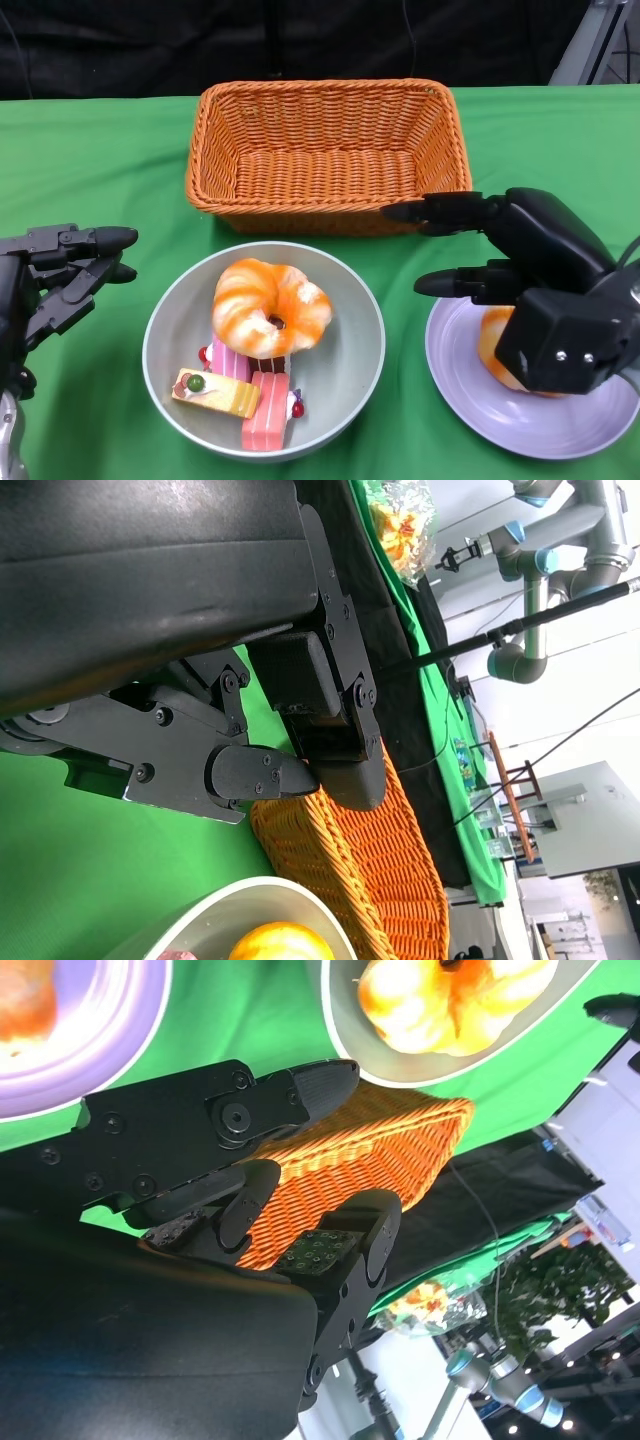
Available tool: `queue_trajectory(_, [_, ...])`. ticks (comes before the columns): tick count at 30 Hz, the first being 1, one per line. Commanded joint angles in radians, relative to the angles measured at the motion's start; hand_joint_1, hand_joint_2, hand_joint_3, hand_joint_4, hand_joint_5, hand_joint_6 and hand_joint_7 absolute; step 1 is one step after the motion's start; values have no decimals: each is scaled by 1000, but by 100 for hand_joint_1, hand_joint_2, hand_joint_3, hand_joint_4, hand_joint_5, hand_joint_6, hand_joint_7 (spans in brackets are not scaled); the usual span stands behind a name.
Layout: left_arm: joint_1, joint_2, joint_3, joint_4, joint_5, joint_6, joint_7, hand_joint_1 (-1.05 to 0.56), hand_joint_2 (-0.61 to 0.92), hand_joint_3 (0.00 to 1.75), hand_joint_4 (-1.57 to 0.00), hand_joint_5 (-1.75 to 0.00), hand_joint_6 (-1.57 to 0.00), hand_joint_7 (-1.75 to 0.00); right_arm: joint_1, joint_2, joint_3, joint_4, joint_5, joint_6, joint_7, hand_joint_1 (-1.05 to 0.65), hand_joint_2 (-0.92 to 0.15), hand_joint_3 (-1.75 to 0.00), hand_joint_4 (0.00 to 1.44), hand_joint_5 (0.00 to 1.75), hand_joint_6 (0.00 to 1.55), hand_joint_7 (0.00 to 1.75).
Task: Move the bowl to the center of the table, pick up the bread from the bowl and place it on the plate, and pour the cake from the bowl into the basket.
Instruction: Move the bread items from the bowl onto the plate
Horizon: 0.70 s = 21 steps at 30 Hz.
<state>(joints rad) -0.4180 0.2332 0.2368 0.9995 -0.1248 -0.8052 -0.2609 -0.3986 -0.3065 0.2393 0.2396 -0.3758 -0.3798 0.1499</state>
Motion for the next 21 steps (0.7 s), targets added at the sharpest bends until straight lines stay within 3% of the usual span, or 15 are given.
queue_trajectory(1, [4, 14, 2, -10, 2, -12, 7, -14, 92, 31, -91, -89, -126, -1, -35, 19, 18, 25, -3, -17, 6, -56, -87, 0, 86, 5, 68, 0])
queue_trajectory(21, [7, 7, -5, -18, 7, -14, 13, -16, 92, 29, -92, -86, -126, -1, -164, 103, 145, 203, -108, -108, -4, -63, -89, 0, 93, 4, 68, 0])
